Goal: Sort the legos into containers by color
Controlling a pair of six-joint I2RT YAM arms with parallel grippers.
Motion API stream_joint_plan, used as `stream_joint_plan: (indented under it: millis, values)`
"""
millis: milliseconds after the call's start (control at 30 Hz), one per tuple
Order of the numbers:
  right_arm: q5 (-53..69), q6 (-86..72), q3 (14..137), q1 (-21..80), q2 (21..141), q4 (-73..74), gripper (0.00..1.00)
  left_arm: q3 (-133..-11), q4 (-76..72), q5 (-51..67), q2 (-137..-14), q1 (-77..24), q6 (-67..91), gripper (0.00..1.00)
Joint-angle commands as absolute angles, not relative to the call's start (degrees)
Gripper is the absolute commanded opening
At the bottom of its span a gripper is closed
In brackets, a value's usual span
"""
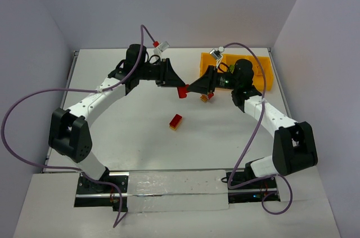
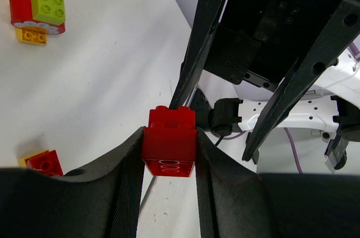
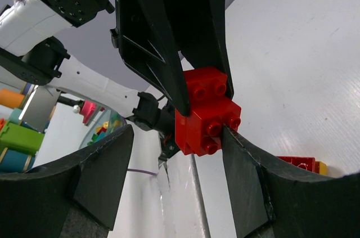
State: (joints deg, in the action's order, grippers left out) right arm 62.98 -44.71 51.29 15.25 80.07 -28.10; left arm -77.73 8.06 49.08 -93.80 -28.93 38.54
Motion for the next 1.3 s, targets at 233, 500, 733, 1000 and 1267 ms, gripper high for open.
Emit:
stream_joint_plan:
  millis: [233,500,733,1000,1267]
  values:
    - [61.0,-43.7,51.9,15.1,77.5,-26.4,0.71,-82.5,6.9,51.9,-92.1,-29.5,37.2,0.0]
    - [60.4,-41.6,51.6,13.2,76.1,-23.1,0.74,-83.7,7.8,52.2,-92.8,-29.5,36.4,0.0]
    - [62.4,-42.6,50.9,13.0,78.0,-25.1,0.73,-84.2,7.3,52.7,-93.1,-29.5,36.9,0.0]
    - [69.2,-51.1,51.0,14.1,82.9,-38.1,0.68,-84.6,6.6,53.4,-93.6,-29.5,37.6,0.0]
    - [68.6,-55.5,51.0,14.9,84.7,-44.3,0.52,-84.8,6.7,53.6,-93.7,-29.5,37.6,0.0]
